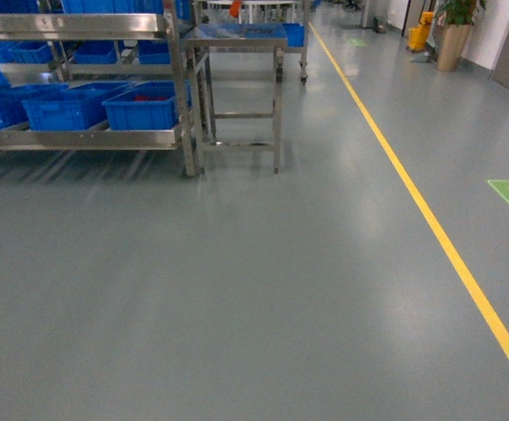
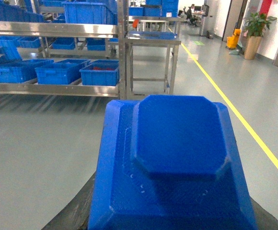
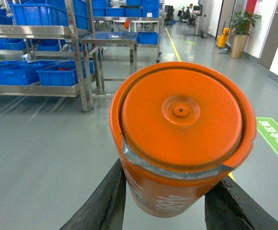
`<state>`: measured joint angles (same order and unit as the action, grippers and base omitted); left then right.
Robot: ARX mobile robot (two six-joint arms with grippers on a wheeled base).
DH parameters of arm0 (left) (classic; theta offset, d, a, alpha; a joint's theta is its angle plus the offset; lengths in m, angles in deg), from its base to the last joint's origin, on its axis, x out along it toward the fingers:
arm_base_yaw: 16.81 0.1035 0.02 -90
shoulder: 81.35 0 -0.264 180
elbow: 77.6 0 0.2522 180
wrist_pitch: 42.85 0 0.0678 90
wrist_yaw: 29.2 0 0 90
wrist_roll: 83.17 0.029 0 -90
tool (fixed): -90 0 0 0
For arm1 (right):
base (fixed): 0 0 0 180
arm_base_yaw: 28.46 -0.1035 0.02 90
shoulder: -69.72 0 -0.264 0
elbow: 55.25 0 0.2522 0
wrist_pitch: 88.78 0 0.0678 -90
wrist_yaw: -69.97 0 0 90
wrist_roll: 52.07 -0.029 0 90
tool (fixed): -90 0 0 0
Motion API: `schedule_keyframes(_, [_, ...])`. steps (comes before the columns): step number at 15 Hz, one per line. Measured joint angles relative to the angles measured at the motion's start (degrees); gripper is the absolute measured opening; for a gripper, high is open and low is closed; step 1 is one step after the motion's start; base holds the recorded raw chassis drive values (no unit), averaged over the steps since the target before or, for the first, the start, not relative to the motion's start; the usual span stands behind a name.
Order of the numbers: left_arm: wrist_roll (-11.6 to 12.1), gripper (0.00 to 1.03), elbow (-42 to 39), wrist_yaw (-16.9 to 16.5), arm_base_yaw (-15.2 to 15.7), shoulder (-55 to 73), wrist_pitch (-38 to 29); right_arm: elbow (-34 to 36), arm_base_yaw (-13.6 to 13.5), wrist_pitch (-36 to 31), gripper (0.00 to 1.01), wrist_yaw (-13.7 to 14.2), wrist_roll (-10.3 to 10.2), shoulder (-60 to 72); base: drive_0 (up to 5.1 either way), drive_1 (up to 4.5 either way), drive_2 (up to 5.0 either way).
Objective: Sort blue parts and orange caps into right shelf containers
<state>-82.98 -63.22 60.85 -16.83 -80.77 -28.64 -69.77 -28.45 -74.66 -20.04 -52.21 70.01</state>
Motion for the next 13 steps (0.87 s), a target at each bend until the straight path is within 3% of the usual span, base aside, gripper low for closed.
schedule_keyframes(13, [0.0,0.43,0.0,0.0,0.0,0.0,-0.2,0.0,0.0,-0.1,0.40,0.0,0.0,0.0,0.0,4.10,-4.1])
